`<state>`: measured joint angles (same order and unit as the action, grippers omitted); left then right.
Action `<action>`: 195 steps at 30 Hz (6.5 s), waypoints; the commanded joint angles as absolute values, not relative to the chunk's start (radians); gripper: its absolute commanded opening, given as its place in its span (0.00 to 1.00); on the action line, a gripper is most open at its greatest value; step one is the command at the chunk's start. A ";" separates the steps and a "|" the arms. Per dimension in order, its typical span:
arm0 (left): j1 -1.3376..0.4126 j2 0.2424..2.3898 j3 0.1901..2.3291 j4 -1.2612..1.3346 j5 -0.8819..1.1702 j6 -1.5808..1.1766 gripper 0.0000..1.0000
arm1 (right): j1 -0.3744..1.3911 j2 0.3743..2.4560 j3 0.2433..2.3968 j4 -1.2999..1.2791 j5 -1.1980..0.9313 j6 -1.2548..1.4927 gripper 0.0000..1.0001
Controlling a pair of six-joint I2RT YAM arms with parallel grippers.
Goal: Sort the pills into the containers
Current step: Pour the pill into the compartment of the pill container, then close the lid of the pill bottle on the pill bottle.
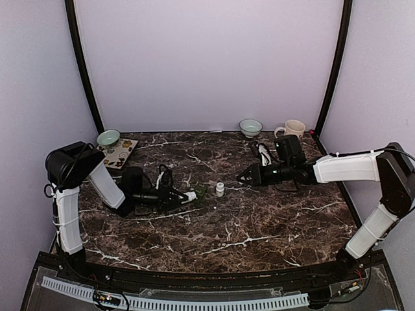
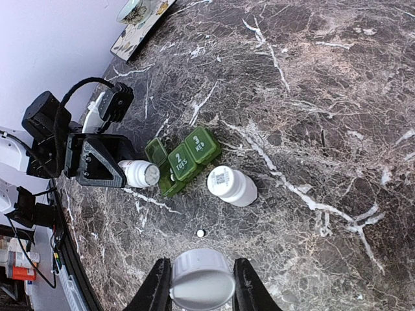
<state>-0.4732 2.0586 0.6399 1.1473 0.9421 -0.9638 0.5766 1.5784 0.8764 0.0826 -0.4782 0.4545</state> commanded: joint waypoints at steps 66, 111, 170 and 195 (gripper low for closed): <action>-0.517 1.898 0.807 1.575 1.205 -1.409 0.18 | 0.737 1.585 1.146 0.101 -0.783 0.493 0.00; -0.538 1.919 0.912 1.647 1.213 -1.515 0.18 | 0.755 1.649 1.231 0.153 -0.681 0.531 0.00; -0.543 1.956 0.960 1.651 1.189 -1.518 0.18 | 0.795 1.663 1.246 0.210 -0.804 0.594 0.00; -0.543 1.991 0.966 1.738 1.182 -1.591 0.18 | 0.804 1.633 1.230 0.163 -0.743 0.491 0.00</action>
